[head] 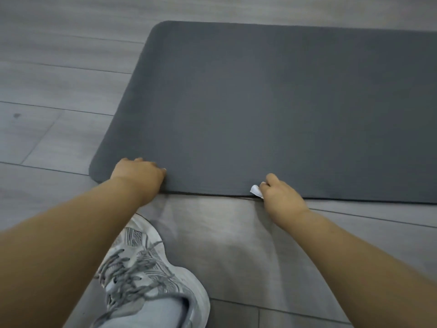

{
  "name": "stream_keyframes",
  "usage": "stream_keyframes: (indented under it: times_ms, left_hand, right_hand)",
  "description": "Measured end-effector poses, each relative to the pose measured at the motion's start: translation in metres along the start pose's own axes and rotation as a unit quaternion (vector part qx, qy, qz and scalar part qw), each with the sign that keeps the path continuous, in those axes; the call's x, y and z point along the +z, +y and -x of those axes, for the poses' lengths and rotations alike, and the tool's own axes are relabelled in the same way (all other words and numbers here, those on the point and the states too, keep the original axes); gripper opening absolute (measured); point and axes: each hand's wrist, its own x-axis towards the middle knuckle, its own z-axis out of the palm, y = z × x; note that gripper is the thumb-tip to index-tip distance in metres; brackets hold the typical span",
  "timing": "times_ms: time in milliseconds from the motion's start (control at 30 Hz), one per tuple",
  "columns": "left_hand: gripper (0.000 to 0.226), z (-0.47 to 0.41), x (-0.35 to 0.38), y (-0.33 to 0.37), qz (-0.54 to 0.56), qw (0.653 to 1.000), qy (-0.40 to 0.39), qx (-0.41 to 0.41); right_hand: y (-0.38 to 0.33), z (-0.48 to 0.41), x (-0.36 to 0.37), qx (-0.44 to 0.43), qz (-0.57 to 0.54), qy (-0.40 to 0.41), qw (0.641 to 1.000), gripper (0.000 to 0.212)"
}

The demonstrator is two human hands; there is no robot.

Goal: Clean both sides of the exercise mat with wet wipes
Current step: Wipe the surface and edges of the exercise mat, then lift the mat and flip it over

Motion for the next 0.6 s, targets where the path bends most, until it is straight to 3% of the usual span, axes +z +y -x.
stream_keyframes:
  times_ms: [167,367,600]
  left_hand:
    - [0.045,0.019,-0.017,0.011,0.049,0.999,0.020,0.010]
    - [0.038,0.069,-0.069,0.025,0.039,0.998,0.046,0.013]
    - [0.038,0.162,-0.142,0.042,0.023,0.990,0.139,0.021]
  right_hand:
    - [0.003,0.012,-0.034,0.002,0.006,-0.020,1.000,0.012]
    - [0.034,0.063,-0.096,0.023,0.042,0.060,0.997,0.021]
    - [0.059,0.176,-0.175,0.039,0.043,0.181,0.982,0.016]
